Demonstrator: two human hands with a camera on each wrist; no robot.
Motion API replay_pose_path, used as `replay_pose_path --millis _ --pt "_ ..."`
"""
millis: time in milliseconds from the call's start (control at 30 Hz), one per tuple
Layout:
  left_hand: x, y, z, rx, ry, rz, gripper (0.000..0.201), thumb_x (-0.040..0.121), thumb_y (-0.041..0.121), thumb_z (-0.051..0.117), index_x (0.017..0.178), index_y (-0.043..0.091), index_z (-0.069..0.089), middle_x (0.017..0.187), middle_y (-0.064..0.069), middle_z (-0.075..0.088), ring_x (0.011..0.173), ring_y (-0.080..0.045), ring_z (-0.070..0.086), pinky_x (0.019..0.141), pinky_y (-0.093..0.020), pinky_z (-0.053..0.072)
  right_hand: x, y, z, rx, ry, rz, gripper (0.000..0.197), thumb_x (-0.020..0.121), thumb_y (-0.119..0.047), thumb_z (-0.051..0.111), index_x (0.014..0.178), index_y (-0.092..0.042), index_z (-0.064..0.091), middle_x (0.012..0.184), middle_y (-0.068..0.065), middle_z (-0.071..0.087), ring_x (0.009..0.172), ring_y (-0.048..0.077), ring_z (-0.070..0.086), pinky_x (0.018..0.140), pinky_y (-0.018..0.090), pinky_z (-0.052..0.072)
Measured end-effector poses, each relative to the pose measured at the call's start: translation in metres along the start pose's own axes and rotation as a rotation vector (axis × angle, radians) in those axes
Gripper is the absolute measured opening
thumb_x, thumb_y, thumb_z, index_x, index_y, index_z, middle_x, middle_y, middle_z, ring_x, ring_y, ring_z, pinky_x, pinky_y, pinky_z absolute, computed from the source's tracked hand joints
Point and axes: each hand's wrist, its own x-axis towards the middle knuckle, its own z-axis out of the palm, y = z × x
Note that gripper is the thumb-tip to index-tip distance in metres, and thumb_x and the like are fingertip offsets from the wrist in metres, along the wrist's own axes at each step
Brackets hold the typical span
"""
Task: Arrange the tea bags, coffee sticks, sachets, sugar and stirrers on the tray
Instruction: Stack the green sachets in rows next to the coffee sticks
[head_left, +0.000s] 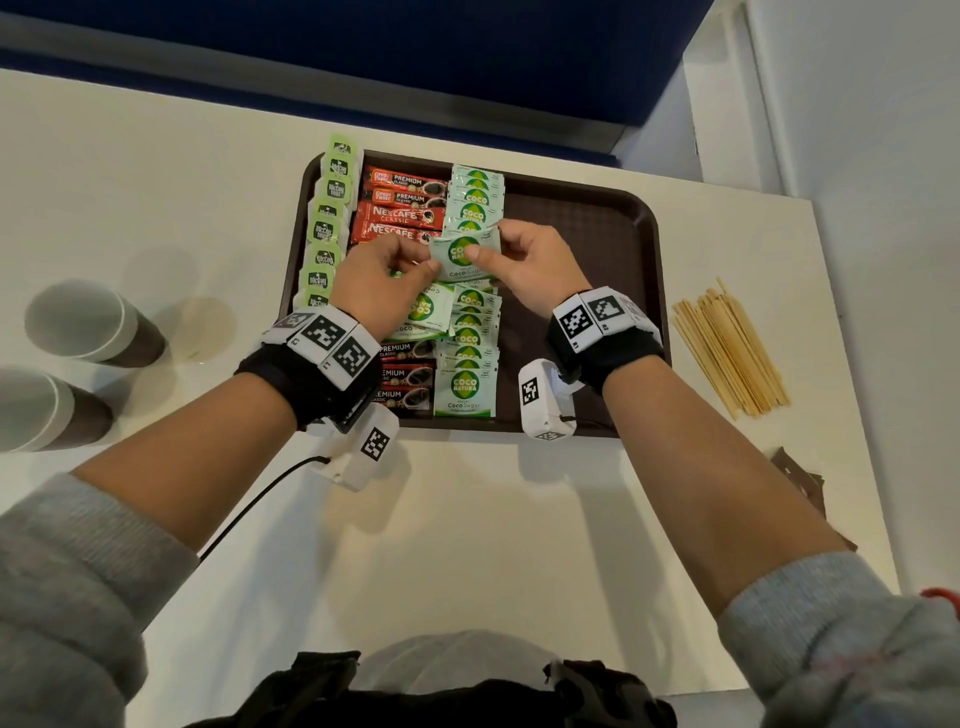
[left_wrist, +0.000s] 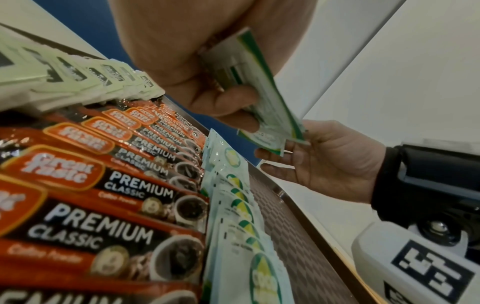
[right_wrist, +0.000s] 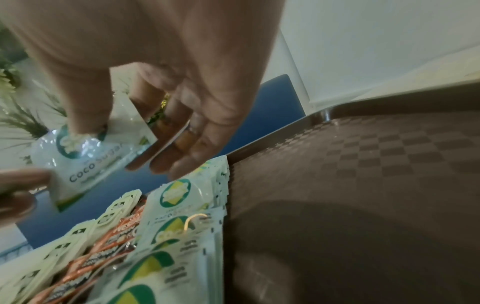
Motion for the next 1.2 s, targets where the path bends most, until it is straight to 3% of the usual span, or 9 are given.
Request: replay_pose_path --millis 67,133,267,400,567,700,900,1000,1200 --pt "0.001 -0.001 0.0 0.025 0.011 -0.005 0.005 0.088 0.024 0.066 0.088 0.021 0.062 0.074 0.01 0.056 0.065 -0.008 0.053 0.065 -0.023 0.046 0.0 0.003 -0.001 -0.127 0.039 -0.025 0.026 0.086 -0.031 0.066 0.098 -0.008 0.072 0.101 0.006 0.071 0.094 0.02 0.065 0.085 0.037 0.052" --pt "0.002 -0.002 -0.001 0.034 0.015 -0.016 0.004 0.088 0.022 0.066 0.092 0.023 0.066 0.075 0.008 0.059 0.066 -0.008 0.055 0.066 -0.023 0.048 0.002 0.009 -0.004 -0.204 0.088 -0.023 0.028 0.086 -0.031 0.066 0.098 -0.007 0.072 0.097 0.007 0.068 0.085 0.018 0.061 0.077 0.031 0.048" --pt "0.0 -0.005 -0.004 0.092 0.024 -0.034 0.019 0.089 0.019 0.065 0.107 0.019 0.069 0.086 0.006 0.063 0.074 -0.006 0.057 0.065 -0.009 0.042 0.001 0.025 -0.007 -0.18 0.125 0.082 0.024 0.08 -0.031 0.073 0.098 -0.015 0.072 0.086 0.002 0.069 0.07 0.015 0.061 0.069 0.03 0.052" --pt "-0.001 -0.007 -0.004 0.105 0.017 -0.06 0.025 0.088 0.02 0.065 0.114 0.018 0.068 0.092 0.004 0.066 0.083 -0.009 0.059 0.077 -0.018 0.045 -0.002 0.034 -0.008 -0.231 0.114 0.114 0.02 0.077 -0.024 0.076 0.095 -0.015 0.071 0.08 -0.003 0.064 0.06 0.0 0.048 0.055 0.007 0.039" --pt "-0.001 -0.005 -0.001 0.14 -0.01 -0.069 0.028 0.089 0.022 0.064 0.117 0.021 0.066 0.098 0.004 0.066 0.087 -0.007 0.058 0.072 -0.014 0.039 0.001 0.038 -0.006 -0.253 0.063 0.121 0.025 0.08 -0.019 0.073 0.104 -0.013 0.07 0.074 -0.006 0.056 0.06 0.001 0.045 0.055 0.005 0.036" --pt "0.0 -0.004 0.001 0.133 -0.037 -0.08 0.031 0.089 0.022 0.065 0.12 0.02 0.064 0.108 0.0 0.068 0.09 -0.008 0.059 0.08 -0.019 0.042 0.002 0.035 -0.004 -0.286 0.052 0.081 0.026 0.083 -0.015 0.069 0.109 -0.017 0.069 0.088 -0.002 0.06 0.064 0.002 0.046 0.053 -0.001 0.034" --pt "-0.001 -0.001 0.003 0.162 -0.074 -0.086 0.039 0.089 0.024 0.065 0.127 0.02 0.059 0.115 0.001 0.065 0.101 -0.009 0.058 0.083 -0.019 0.04 0.004 0.032 0.002 -0.294 0.101 0.042 0.035 0.077 -0.005 0.073 0.11 -0.017 0.067 0.105 0.006 0.059 0.077 0.009 0.05 0.066 0.004 0.04" --pt "-0.001 -0.001 0.004 0.182 -0.095 -0.088 0.043 0.089 0.024 0.064 0.131 0.02 0.056 0.119 0.001 0.065 0.106 -0.009 0.057 0.084 -0.017 0.038 0.004 0.03 0.004 -0.254 0.126 0.037 0.037 0.073 0.002 0.074 0.106 -0.014 0.066 0.105 0.008 0.057 0.076 0.011 0.054 0.078 0.019 0.051" --pt "-0.002 0.0 0.008 0.203 -0.139 -0.096 0.048 0.088 0.025 0.065 0.134 0.017 0.054 0.124 -0.001 0.064 0.115 -0.016 0.059 0.096 -0.025 0.043 0.0 0.032 0.004 -0.224 0.194 0.09 0.04 0.072 -0.006 0.078 0.108 -0.013 0.062 0.109 0.004 0.052 0.078 0.012 0.056 0.077 0.019 0.051"
